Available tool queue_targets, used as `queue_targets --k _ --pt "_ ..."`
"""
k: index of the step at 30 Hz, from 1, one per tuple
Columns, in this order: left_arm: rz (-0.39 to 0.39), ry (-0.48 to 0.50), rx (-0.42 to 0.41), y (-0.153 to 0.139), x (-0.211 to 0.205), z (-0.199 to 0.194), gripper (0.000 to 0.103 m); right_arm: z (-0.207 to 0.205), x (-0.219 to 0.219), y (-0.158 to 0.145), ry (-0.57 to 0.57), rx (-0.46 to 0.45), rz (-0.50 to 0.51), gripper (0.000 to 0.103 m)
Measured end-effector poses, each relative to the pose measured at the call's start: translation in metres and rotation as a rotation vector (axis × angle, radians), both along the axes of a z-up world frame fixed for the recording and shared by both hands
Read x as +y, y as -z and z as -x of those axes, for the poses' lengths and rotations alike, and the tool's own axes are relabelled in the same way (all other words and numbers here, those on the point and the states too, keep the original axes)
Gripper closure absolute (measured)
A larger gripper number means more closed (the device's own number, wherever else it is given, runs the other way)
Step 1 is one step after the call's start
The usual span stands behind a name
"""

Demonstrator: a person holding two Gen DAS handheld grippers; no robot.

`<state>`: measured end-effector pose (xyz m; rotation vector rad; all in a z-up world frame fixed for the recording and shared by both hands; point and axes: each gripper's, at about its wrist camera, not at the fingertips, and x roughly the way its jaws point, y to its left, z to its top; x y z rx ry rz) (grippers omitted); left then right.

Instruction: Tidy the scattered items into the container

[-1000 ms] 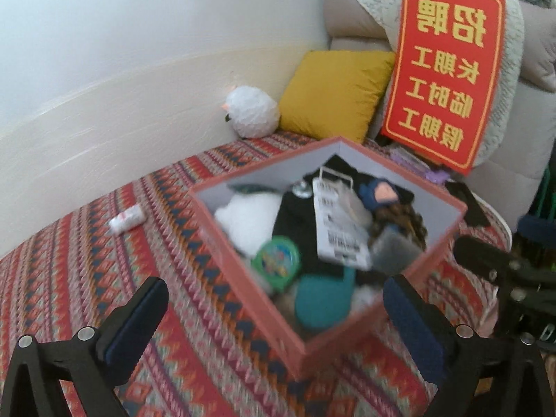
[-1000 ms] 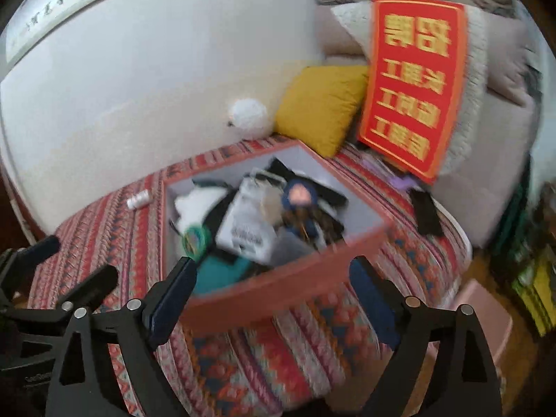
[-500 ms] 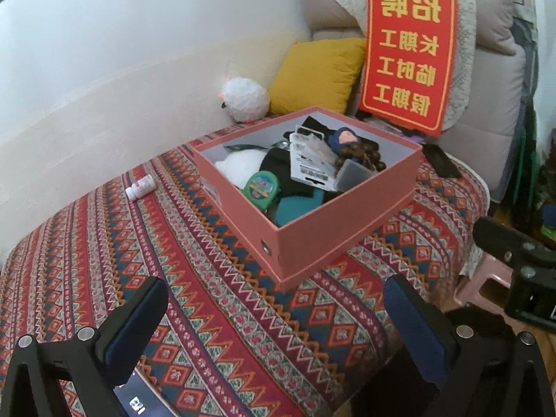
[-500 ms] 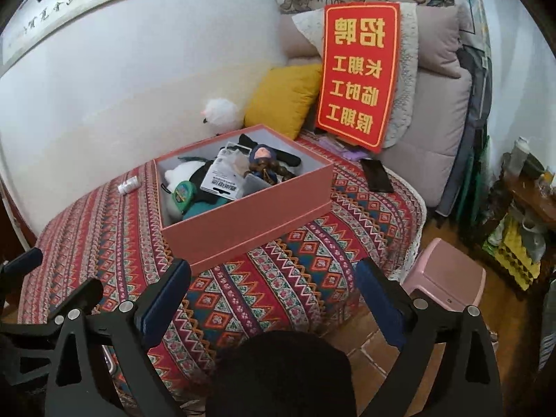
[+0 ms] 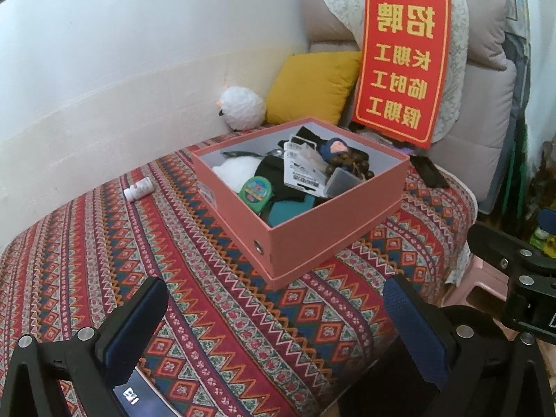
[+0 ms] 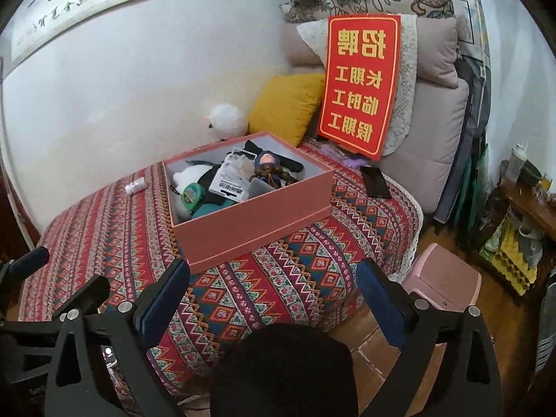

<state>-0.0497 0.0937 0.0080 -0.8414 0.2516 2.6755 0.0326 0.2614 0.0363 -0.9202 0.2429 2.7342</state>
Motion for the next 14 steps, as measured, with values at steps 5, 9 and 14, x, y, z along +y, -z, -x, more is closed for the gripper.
queue_targets --k 5,9,14 --pt "-0.010 0.003 0.012 -0.003 0.001 -0.004 0.001 0.001 -0.002 -0.001 -0.010 -0.004 -0.001 0.005" --pt "-0.042 0.011 0.004 -0.007 0.002 -0.006 0.001 0.003 -0.001 -0.001 -0.016 -0.008 -0.002 0.005" --pt "-0.059 0.012 0.036 -0.012 0.007 -0.010 0.001 0.002 0.001 0.000 -0.005 -0.006 0.002 0.005"
